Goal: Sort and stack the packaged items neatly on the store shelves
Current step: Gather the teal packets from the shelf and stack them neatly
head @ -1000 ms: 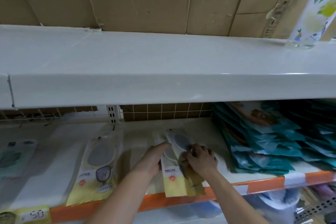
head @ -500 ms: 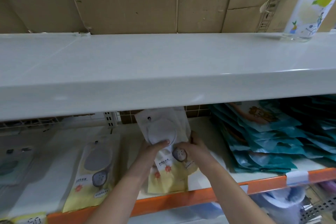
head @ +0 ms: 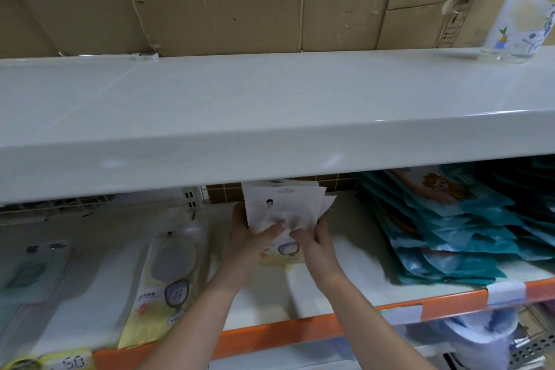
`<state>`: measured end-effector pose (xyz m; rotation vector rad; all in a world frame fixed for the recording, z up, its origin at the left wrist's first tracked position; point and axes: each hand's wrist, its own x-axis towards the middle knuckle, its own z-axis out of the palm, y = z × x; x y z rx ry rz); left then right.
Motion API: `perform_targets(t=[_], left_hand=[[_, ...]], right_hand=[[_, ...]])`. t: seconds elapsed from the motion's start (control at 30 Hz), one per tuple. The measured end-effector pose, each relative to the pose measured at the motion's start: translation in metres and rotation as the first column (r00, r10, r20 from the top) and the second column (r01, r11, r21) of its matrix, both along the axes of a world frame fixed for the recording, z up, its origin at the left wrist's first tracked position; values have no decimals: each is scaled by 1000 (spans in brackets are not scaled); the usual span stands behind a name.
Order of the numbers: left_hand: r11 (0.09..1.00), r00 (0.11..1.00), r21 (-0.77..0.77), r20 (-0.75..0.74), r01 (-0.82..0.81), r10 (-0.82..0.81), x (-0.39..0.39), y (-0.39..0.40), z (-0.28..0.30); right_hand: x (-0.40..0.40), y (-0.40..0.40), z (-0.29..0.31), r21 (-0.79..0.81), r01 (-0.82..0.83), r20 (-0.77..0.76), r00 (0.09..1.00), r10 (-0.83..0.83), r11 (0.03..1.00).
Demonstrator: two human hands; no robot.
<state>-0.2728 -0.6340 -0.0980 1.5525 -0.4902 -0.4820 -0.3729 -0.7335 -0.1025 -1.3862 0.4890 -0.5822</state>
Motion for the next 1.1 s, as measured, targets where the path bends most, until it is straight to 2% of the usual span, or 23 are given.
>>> perform_targets(t=[0.13,0.2,0.4,0.47,0.53,0.67,0.83,0.97,1.1], left_hand=[[998,1000,-60,26,9,-8,2,0,6],[996,998,-79,55,41,-37,2,0,11],[1000,985,-2,172,26,-25,-3,-3,15],[1000,983,5,184,-12,11,-1,-3,8],[1000,992,30,130,-6,2,-1,-6,1],[994,995,110,100,12,-23,-3,-13,-9],[997,994,71,111,-18,10,-4,-10,-18],[996,996,88,89,-28,20,-2,1,-6],[981,998,187,27,-58,54,13,25,18]], right_hand=[[5,-4,8,-52,74,81,994,-70,996],[9,-4,14,-95,45,87,995,-37,994],[17,-7,25,-181,82,150,987,-55,980],[15,-9,19,-198,115,119,989,-92,974],[14,-7,10,-181,113,77,992,-100,977],[15,0,1,-119,127,93,989,-116,985],[13,4,-11,-106,118,51,992,-113,987],[15,1,-5,-189,96,-23,994,-102,977],[32,10,8,-269,17,-130,990,-53,963]])
